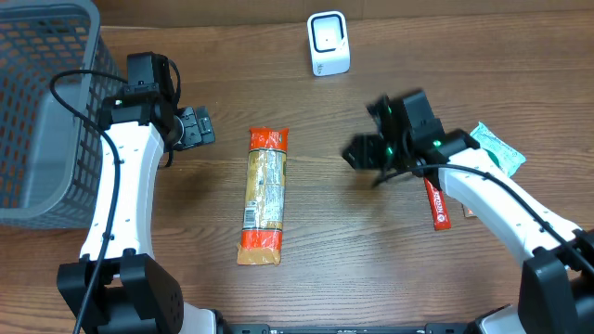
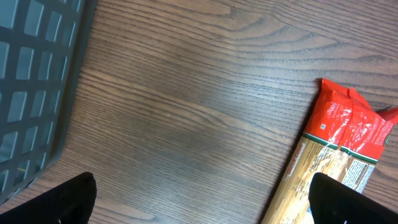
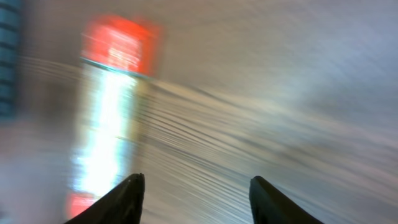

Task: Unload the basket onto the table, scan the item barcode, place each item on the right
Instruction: 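Move the right gripper left over the spaghetti package, then bring the left gripper to the spaghetti package's left side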

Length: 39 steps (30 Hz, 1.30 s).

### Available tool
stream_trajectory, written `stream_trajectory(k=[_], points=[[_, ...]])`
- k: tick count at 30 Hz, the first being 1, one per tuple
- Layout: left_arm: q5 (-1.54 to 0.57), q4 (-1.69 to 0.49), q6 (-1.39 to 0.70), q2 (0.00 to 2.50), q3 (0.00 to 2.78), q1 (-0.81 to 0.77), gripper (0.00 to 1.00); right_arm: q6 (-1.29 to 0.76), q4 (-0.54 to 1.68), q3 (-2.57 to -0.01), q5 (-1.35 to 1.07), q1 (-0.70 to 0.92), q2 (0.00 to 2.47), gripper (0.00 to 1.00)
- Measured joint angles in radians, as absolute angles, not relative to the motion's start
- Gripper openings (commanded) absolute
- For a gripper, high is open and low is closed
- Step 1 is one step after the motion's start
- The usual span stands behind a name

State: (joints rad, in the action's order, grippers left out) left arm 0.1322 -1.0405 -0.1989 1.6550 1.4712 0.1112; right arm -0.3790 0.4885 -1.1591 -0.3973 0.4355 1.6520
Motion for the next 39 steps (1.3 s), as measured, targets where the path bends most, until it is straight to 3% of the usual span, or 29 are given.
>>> stream_trajectory(k=[2,3,13,26,27,29,31,39], points=[[0.132,-1.040,-0.199,1.655,1.471,0.111,1.00,-0.429,0.438,-1.192,-0.414,0.469,1.652,0.96],[0.132,-1.040,-0.199,1.655,1.471,0.111,1.00,-0.457,0.423,-1.199,-0.408,0.493,1.652,1.00],[0.132,-1.040,-0.199,1.655,1.471,0.111,1.00,-0.538,0.431,-1.198,-0.210,0.715,1.653,1.00],[0.015,-1.016,-0.207,1.655,1.471,0.111,1.00,-0.550,0.476,-1.198,-0.167,0.719,1.653,1.00],[-0.020,-1.039,-0.207,1.655,1.471,0.111,0.94,-0.550,0.479,-1.198,-0.166,0.719,1.653,1.00],[-0.086,-1.057,-0.208,1.655,1.471,0.111,0.41,-0.550,0.486,-1.198,-0.165,0.719,1.653,1.00],[-0.130,-1.069,-0.207,1.655,1.470,0.111,0.04,-0.550,0.498,-1.198,-0.164,0.719,1.653,1.00],[-0.136,-1.074,-0.221,1.655,1.328,0.067,0.04,-0.530,0.590,-1.198,-0.149,0.719,1.653,1.00]])
